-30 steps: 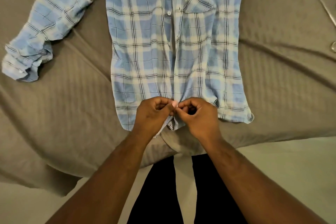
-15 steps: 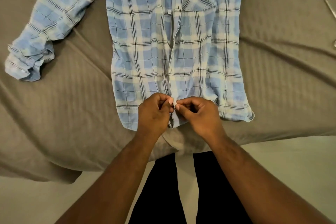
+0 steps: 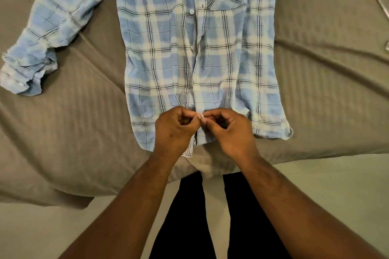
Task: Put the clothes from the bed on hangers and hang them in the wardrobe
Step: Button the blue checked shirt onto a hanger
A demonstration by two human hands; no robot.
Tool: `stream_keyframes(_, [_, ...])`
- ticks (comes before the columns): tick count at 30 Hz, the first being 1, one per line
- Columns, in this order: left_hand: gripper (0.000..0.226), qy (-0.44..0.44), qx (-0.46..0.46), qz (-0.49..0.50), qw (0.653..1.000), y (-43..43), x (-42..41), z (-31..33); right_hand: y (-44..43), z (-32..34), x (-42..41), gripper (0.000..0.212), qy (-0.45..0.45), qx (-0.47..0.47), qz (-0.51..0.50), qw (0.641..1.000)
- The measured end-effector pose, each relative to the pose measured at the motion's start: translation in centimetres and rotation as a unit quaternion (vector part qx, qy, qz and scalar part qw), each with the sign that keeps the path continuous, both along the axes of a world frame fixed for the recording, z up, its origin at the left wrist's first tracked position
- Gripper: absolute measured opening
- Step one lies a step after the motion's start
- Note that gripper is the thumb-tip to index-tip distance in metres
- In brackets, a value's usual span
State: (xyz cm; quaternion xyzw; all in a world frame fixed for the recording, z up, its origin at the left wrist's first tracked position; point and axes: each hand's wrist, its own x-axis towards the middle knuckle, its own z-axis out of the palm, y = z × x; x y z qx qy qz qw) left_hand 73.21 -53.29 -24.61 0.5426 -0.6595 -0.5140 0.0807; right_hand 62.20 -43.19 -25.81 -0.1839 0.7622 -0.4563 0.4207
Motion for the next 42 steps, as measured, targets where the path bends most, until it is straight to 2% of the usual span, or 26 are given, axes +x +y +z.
stream_keyframes(6, [0.029,-0.012,-0.030,-0.034,0.999,0.0,0.0,-0.1,-0.3,0.2,-0.2,0.006,-0.020,0.024,0.001,1.000])
stream_keyframes(10, [0.025,-0.003,-0.036,-0.047,0.998,0.1,0.3,-0.4,-0.9,0.5,-0.2,0.004,-0.042,0.049,-0.004,0.998])
stream_keyframes(14, [0.017,0.016,-0.021,-0.039,0.999,0.0,0.7,-0.5,-1.2,0.8,-0.2,0.011,-0.240,0.042,-0.117,0.963])
stream_keyframes(16, [0.014,0.018,-0.010,-0.050,0.999,0.1,1.0,-0.7,-0.8,0.9,-0.5,0.010,-0.297,0.046,-0.120,0.946])
stream_keyframes(17, [0.014,0.018,-0.006,-0.069,0.997,0.2,1.1,-0.8,-0.5,0.9,-0.6,0.010,-0.295,0.056,-0.100,0.948])
stream_keyframes(18, [0.014,0.017,-0.009,-0.095,0.995,0.4,1.3,-1.0,-0.3,0.9,-0.8,0.014,-0.257,0.074,-0.069,0.961])
stream_keyframes(21, [0.018,-0.007,-0.028,-0.170,0.985,0.8,1.3,-1.5,-1.1,1.0,-1.1,0.032,-0.008,0.119,0.000,0.993])
stream_keyframes(22, [0.020,-0.023,-0.031,-0.184,0.982,0.8,1.1,-1.5,-1.9,1.2,-1.1,0.032,0.045,0.109,-0.008,0.993])
stream_keyframes(24, [0.025,-0.055,-0.032,-0.196,0.979,0.9,0.8,-1.4,-3.8,1.2,-1.0,0.027,0.088,0.088,-0.010,0.992])
stream_keyframes(27, [0.021,-0.071,-0.024,-0.198,0.977,0.9,0.5,-1.4,-5.7,0.3,-1.4,0.020,0.101,0.090,-0.004,0.991])
stream_keyframes(29, [0.009,-0.076,-0.009,-0.188,0.979,0.7,0.2,-1.2,-6.1,-0.3,-2.0,0.010,0.084,0.081,-0.033,0.993])
stream_keyframes(30, [0.012,-0.074,-0.011,-0.173,0.982,0.5,-0.1,-1.0,-6.1,-0.5,-2.3,0.008,0.068,0.080,-0.047,0.993])
stream_keyframes(32, [0.019,-0.054,-0.055,-0.121,0.990,-0.3,-1.2,-0.8,-6.0,-1.1,-2.8,0.008,0.051,0.090,-0.054,0.993])
stream_keyframes(35, [0.009,-0.005,-0.135,-0.060,0.989,-1.6,-3.3,-1.2,-6.0,-1.4,-3.1,0.007,0.052,0.103,-0.058,0.992])
stream_keyframes(42, [0.013,-0.033,-0.140,-0.094,0.985,-3.8,-5.3,-4.0,-6.4,-2.1,-3.8,0.004,-0.007,0.101,-0.057,0.993])
